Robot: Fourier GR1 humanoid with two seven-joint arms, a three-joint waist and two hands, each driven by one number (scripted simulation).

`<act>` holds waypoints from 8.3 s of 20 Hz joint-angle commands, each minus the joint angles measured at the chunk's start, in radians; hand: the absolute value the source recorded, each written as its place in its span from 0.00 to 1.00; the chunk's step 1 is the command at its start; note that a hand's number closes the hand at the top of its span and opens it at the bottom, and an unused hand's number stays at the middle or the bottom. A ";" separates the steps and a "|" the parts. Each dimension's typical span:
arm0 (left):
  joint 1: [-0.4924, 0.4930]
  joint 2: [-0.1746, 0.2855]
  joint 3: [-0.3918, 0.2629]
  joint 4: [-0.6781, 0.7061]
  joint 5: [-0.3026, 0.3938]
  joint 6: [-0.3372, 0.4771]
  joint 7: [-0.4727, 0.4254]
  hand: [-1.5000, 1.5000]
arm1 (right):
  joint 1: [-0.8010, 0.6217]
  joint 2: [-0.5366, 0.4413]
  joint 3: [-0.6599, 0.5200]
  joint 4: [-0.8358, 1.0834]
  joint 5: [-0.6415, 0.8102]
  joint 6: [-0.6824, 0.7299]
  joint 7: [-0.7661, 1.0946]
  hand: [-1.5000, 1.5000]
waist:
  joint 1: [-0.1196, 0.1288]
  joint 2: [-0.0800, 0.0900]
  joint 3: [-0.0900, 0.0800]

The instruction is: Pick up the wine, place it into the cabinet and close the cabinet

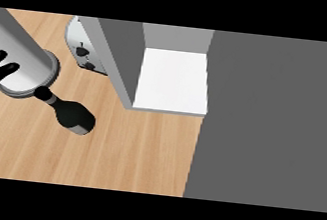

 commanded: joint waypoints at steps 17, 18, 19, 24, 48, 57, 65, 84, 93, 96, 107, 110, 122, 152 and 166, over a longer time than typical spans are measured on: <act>-0.082 0.082 0.066 0.067 0.104 0.056 0.170 0.00 | -0.146 -0.009 0.197 -0.165 0.191 -0.213 0.271 0.00 | -0.005 0.001 0.000; -0.052 0.066 0.074 0.076 0.090 0.012 0.156 0.00 | -0.165 -0.022 0.218 -0.191 0.212 -0.220 0.316 0.00 | -0.004 0.000 -0.001; -0.084 0.065 0.085 0.160 0.044 -0.036 0.137 0.00 | -0.117 -0.034 0.224 -0.209 0.180 -0.211 0.282 0.00 | -0.014 0.002 -0.001; -0.052 -0.004 0.061 0.128 -0.043 -0.034 0.114 0.00 | -0.090 -0.056 0.249 -0.162 0.217 -0.241 0.220 0.00 | -0.008 0.000 0.000; -0.163 -0.181 0.107 0.594 -0.585 -0.247 -0.246 0.00 | -0.211 -0.172 0.280 -0.267 0.212 -0.356 0.388 0.00 | -0.020 0.001 -0.001; -0.160 -0.163 0.129 0.795 -0.831 -0.317 -0.490 0.00 | -0.240 -0.188 0.342 -0.233 0.270 -0.419 0.384 0.00 | -0.027 0.002 -0.003; -0.211 -0.179 0.064 1.001 -1.017 -0.284 -0.705 0.00 | -0.299 -0.200 0.307 -0.197 0.222 -0.441 0.373 0.00 | -0.032 0.006 -0.004; -0.287 -0.170 -0.060 1.327 -1.126 -0.272 -0.948 0.00 | -0.308 -0.269 0.342 -0.195 0.198 -0.489 0.346 0.00 | -0.044 0.005 -0.005; -0.326 -0.200 -0.112 1.397 -1.144 -0.244 -0.993 0.00 | -0.276 -0.286 0.404 -0.173 0.218 -0.520 0.293 0.00 | -0.056 0.005 -0.006; -0.341 -0.189 -0.119 1.396 -1.139 -0.252 -1.021 0.00 | -0.276 -0.298 0.371 -0.165 0.196 -0.526 0.276 0.00 | -0.049 0.006 -0.005; -0.326 -0.217 -0.125 1.446 -1.102 -0.232 -1.093 1.00 | -0.260 -0.344 0.399 -0.161 0.192 -0.538 0.245 0.00 | -0.052 0.008 -0.006; -0.320 -0.213 -0.144 1.408 -1.111 -0.217 -1.147 1.00 | -0.247 -0.349 0.369 -0.141 0.162 -0.541 0.197 0.00 | -0.034 0.008 -0.004; -0.150 -0.474 -0.061 1.240 -1.004 0.320 -1.086 1.00 | -0.142 -0.411 0.399 -0.232 0.187 -0.574 0.203 0.00 | -0.009 -0.004 0.001; 0.096 -0.598 -0.517 0.397 -0.913 0.709 -0.612 1.00 | -0.079 -0.472 0.389 -0.236 0.145 -0.601 0.091 0.00 | -0.008 0.000 0.000; -0.188 -0.598 -0.479 0.605 -0.947 0.881 -0.568 1.00 | 0.071 -0.531 0.384 -0.267 0.106 -0.577 -0.043 0.00 | -0.031 0.001 0.001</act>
